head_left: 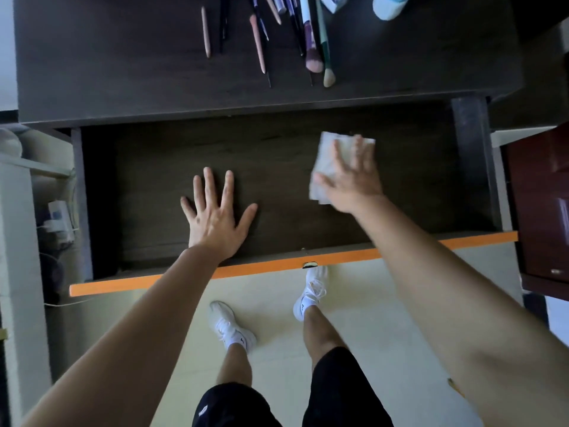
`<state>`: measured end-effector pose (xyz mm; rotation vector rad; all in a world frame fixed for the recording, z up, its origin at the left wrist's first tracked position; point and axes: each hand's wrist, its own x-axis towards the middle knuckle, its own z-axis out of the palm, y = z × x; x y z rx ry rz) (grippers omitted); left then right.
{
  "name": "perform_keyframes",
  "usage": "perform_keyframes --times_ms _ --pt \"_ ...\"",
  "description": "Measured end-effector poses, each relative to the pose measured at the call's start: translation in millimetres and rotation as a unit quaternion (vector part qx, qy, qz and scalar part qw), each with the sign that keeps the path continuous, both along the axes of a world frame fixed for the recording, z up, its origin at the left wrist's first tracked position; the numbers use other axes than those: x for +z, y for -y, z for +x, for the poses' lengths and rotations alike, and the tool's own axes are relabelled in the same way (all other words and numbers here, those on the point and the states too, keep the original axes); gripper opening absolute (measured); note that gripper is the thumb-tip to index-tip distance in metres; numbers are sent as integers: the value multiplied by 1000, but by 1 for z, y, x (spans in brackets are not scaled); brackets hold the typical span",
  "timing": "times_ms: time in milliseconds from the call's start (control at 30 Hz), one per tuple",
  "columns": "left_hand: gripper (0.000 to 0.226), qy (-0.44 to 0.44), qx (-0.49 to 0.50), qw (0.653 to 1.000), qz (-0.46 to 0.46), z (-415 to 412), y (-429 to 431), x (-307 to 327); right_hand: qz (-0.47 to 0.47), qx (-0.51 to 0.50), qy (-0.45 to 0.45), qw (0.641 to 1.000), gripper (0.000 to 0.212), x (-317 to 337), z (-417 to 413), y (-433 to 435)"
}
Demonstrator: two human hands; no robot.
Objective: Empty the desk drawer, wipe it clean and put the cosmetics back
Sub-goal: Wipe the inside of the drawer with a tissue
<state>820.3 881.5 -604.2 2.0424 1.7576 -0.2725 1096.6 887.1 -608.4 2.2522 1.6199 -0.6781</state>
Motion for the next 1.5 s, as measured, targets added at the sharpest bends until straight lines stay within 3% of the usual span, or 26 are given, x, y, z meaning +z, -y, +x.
perform_keyframes --times_ms 100,200,400,600,833,967,1033,1167,1300,1400,1500 --pt "76 -26 5 999 -20 17 1 -4 27 104 -32 994 78 0 -44 -4" --pt "79 -60 11 998 -30 30 4 -7 25 171 -56 983 79 1 -11 16" --pt "96 -70 70 994 -42 62 9 -5 0 -8 17 1000 84 0 151 52" --pt "102 -70 94 991 -71 96 -3 4 36 -51 -15 998 83 1 134 10" --pt "99 -80 91 991 -63 91 -7 11 78 204 -86 972 72 -10 32 -4" --pt "98 -86 90 989 -76 91 -2 13 98 270 -125 950 67 -14 70 33" --pt "98 -83 90 989 -77 91 1 14 90 237 -94 963 76 -11 107 41" --pt "97 -78 93 990 -68 92 3 11 45 72 -3 996 88 -8 168 35" --pt "96 -80 95 990 -68 93 0 11 51 -13 -6 999 87 -6 140 4" --pt "92 -81 92 990 -70 93 -4 12 86 109 -77 987 77 -4 82 -7" --pt "77 -58 102 991 -67 89 -6 15 62 308 -125 941 70 -4 29 7"
